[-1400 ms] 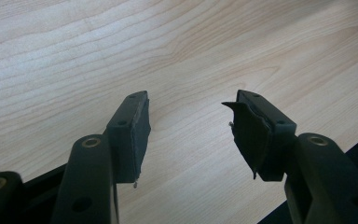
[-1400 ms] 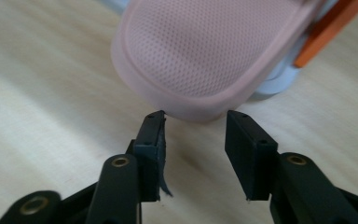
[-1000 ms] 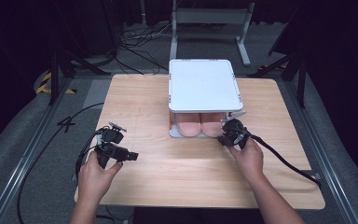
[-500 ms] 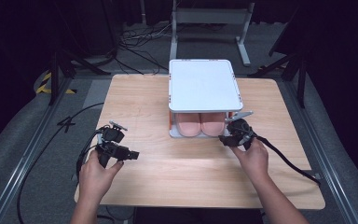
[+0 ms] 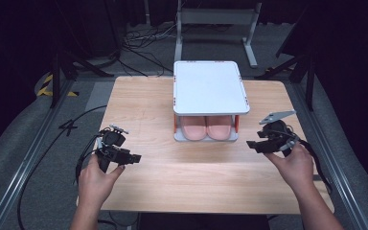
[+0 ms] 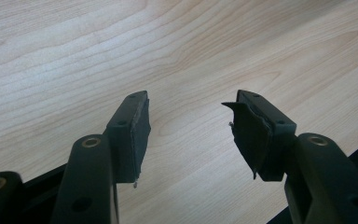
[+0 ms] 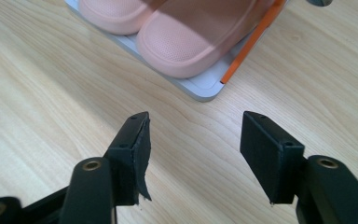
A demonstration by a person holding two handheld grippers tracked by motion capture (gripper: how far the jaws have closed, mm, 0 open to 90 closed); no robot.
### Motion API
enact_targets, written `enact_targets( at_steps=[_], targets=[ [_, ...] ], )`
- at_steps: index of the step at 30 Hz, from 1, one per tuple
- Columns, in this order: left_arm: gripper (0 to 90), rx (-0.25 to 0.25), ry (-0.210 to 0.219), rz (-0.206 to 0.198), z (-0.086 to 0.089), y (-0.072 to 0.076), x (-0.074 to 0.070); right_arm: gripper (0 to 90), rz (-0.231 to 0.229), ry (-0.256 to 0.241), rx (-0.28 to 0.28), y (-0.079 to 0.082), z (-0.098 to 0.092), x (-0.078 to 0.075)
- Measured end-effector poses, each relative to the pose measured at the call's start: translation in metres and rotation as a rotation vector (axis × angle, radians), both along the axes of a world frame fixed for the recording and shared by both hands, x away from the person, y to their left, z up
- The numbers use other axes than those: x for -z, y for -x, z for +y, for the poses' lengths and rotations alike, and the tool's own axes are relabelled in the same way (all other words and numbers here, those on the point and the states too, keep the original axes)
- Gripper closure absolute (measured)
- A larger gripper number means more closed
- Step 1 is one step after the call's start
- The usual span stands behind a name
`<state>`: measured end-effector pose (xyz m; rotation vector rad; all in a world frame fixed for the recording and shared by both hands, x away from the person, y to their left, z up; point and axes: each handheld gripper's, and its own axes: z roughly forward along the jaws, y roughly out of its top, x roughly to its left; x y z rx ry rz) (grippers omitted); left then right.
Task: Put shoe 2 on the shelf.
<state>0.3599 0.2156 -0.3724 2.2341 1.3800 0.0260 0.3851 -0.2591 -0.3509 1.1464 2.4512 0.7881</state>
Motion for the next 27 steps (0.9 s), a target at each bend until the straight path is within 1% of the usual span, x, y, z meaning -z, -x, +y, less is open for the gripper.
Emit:
enact_targets(
  at_steps=[2,3,4,6,7,8,9,10,12,13,14,15,16,17,19,22,23,24,25,26,27],
  targets=[
    [45.5,0.009,-0.004,-0.022,0.001,0.000,-0.001,39.0,0.004,-0.054,0.000,0.004,-0.015,-0.004],
    [45.1,0.015,-0.005,-0.030,0.002,0.000,-0.001,37.4,0.004,-0.040,0.016,0.006,-0.021,-0.005],
    [44.5,0.018,-0.008,-0.036,0.002,0.000,-0.002,36.6,-0.006,-0.019,0.018,0.009,-0.027,-0.005],
    [43.8,0.023,-0.006,-0.037,0.003,-0.001,-0.002,34.3,-0.009,-0.049,-0.007,0.012,-0.039,-0.005],
    [43.7,0.025,-0.009,-0.039,0.004,-0.001,-0.001,33.8,-0.006,-0.065,-0.011,0.014,-0.046,-0.005],
    [43.7,0.024,-0.011,-0.034,0.005,-0.002,-0.001,33.5,-0.010,-0.070,-0.012,0.015,-0.052,-0.003],
    [43.8,0.024,-0.018,-0.035,0.006,-0.002,0.000,33.8,-0.010,-0.064,-0.007,0.018,-0.059,-0.002],
    [43.7,0.024,-0.018,-0.035,0.006,-0.002,0.000,33.8,-0.010,-0.064,-0.007,0.018,-0.059,-0.002],
    [43.7,0.024,-0.023,-0.037,0.007,-0.002,0.000,32.9,-0.010,-0.054,-0.003,0.020,-0.071,0.002],
    [43.8,0.030,-0.039,-0.053,0.009,-0.003,0.000,31.5,-0.010,-0.052,0.000,0.021,-0.075,0.003],
    [43.8,0.030,-0.047,-0.076,0.009,-0.002,-0.001,29.9,-0.031,-0.048,0.022,0.024,-0.081,0.005],
    [43.7,0.039,-0.048,-0.088,0.009,-0.003,0.000,30.0,-0.030,-0.050,0.048,0.025,-0.085,0.005],
    [43.0,0.048,-0.052,-0.093,0.008,-0.003,0.001,30.0,-0.018,-0.053,0.059,0.026,-0.089,0.006],
    [41.2,0.058,-0.061,-0.093,0.008,-0.004,0.002,30.4,-0.001,-0.050,0.057,0.027,-0.092,0.008],
    [41.2,0.065,-0.090,-0.102,0.006,-0.005,0.005,30.9,0.015,-0.025,0.044,0.027,-0.095,0.012],
    [41.3,0.078,-0.130,-0.116,0.004,-0.006,0.010,32.4,0.041,0.006,0.048,0.026,-0.099,0.022],
    [41.2,0.080,-0.134,-0.117,0.004,-0.006,0.011,32.1,0.051,0.019,0.053,0.024,-0.102,0.028],
    [41.2,0.081,-0.132,-0.109,0.004,-0.007,0.013,31.3,0.051,0.023,0.059,0.023,-0.104,0.032],
    [41.2,0.081,-0.134,-0.103,0.005,-0.008,0.015,32.1,0.048,0.022,0.089,0.021,-0.108,0.038],
    [41.2,0.080,-0.133,-0.099,0.006,-0.008,0.017,30.8,0.037,0.031,0.140,0.019,-0.114,0.044],
    [41.2,0.079,-0.130,-0.099,0.006,-0.009,0.019,28.0,0.034,0.034,0.168,0.017,-0.117,0.048]
  ],
)
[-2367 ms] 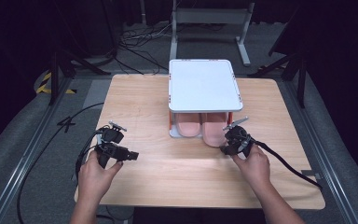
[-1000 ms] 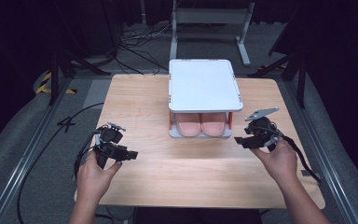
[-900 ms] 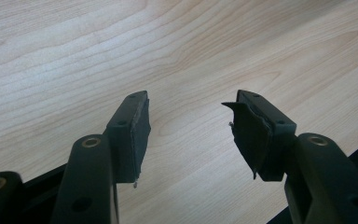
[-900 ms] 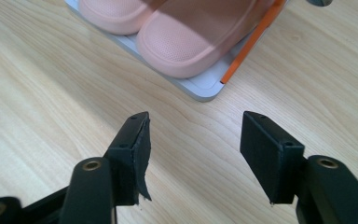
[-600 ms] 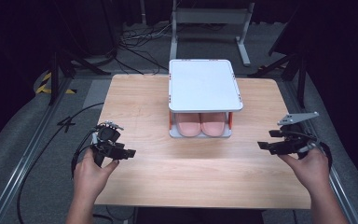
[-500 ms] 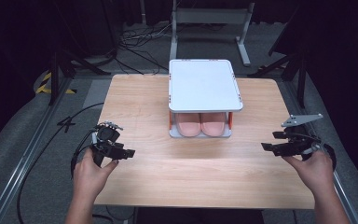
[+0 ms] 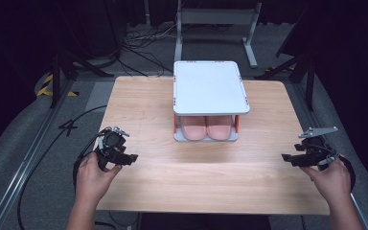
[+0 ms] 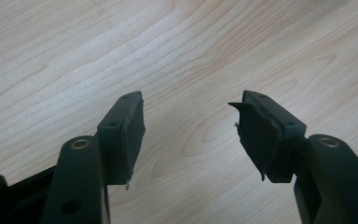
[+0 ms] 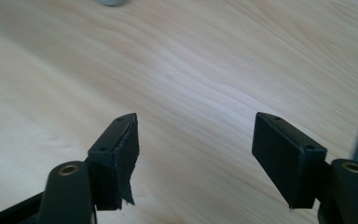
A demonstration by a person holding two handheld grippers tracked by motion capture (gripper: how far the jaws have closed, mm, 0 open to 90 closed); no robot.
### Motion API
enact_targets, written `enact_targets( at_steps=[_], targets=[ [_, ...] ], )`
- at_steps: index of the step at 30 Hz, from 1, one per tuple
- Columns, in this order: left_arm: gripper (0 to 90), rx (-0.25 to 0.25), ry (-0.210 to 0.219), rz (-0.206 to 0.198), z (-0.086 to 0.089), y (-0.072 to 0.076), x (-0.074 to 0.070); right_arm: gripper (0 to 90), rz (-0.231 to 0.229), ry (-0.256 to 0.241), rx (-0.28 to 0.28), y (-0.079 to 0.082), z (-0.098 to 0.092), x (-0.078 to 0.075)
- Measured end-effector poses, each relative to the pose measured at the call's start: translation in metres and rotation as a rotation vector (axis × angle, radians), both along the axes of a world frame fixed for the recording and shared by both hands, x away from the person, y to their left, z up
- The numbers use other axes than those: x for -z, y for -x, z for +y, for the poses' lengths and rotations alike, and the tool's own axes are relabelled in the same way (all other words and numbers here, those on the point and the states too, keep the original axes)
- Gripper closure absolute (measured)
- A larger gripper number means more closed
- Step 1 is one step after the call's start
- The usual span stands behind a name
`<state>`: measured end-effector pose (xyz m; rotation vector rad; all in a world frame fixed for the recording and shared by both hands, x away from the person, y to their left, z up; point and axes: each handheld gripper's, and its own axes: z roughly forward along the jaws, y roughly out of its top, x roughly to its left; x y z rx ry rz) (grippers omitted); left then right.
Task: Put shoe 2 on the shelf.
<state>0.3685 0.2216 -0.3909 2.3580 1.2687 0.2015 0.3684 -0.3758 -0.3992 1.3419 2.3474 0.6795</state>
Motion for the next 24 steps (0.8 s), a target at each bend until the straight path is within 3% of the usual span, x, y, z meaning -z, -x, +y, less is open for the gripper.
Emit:
enact_targets(
  at_steps=[1,3,7,13,18,24],
  targets=[
    [41.2,0.004,-0.004,-0.001,0.000,0.000,0.001,26.1,0.019,-0.002,0.032,-0.004,-0.004,0.007],
    [41.2,0.002,-0.002,-0.001,0.001,-0.001,0.003,28.5,0.059,-0.014,0.035,-0.008,-0.006,0.017],
    [41.3,-0.002,-0.005,-0.001,0.002,-0.003,0.009,26.7,0.026,-0.030,-0.019,-0.010,-0.004,0.028],
    [41.0,-0.020,-0.006,-0.018,0.004,-0.003,0.018,25.8,0.025,-0.044,-0.097,-0.015,0.001,0.050],
    [41.2,-0.029,-0.009,-0.047,0.007,-0.002,0.022,25.9,0.025,-0.067,-0.090,-0.018,0.003,0.060],
    [40.9,-0.050,-0.001,-0.048,0.012,-0.002,0.028,22.2,0.035,-0.065,-0.093,-0.020,0.006,0.065]
  ],
)
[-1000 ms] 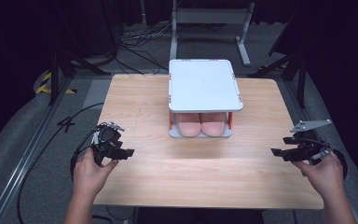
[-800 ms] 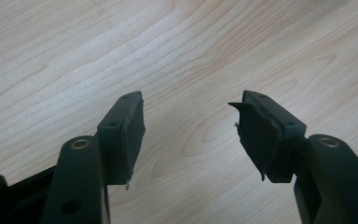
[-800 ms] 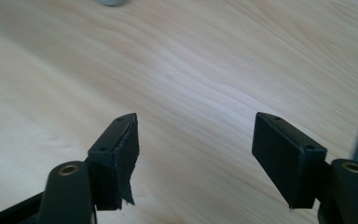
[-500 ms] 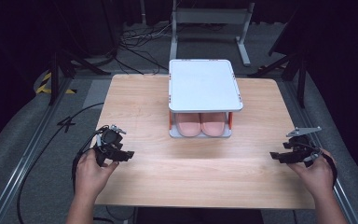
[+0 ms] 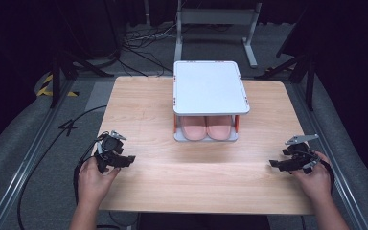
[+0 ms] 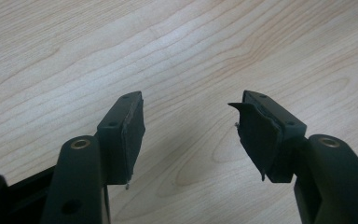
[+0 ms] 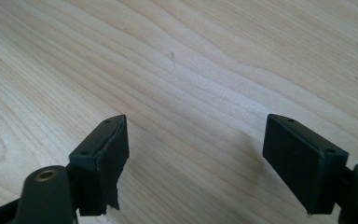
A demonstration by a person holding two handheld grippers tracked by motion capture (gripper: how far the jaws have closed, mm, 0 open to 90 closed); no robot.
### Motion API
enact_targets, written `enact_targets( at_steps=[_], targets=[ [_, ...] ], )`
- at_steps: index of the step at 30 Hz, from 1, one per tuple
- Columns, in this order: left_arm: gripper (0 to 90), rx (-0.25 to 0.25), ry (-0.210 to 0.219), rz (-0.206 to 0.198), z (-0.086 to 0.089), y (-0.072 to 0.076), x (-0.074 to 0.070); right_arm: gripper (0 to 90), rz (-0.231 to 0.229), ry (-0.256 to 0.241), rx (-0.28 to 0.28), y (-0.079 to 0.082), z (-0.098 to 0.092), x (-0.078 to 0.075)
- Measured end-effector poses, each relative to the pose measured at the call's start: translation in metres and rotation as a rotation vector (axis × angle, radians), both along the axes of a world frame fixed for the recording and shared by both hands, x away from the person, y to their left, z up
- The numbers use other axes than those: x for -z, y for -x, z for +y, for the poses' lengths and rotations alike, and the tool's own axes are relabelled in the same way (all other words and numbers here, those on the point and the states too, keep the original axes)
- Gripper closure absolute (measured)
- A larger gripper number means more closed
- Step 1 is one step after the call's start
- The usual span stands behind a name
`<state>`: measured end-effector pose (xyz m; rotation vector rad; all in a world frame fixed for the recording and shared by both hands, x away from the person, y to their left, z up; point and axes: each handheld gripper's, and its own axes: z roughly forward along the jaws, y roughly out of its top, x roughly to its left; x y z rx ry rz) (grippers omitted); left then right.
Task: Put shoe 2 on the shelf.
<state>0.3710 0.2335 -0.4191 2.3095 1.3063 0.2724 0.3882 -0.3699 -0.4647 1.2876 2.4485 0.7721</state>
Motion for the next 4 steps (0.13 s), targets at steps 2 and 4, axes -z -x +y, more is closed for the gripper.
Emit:
enact_targets(
  at_steps=[2,4],
  targets=[
    [40.2,-0.010,0.022,-0.003,0.0023,0.0004,-0.0006,21.7,-0.007,-0.003,-0.004,0.0003,0.0005,-0.0005],
    [38.8,-0.014,0.030,-0.005,0.0032,0.0002,-0.0009,20.5,-0.019,-0.017,-0.007,0.0004,0.0003,-0.0019]
  ],
)
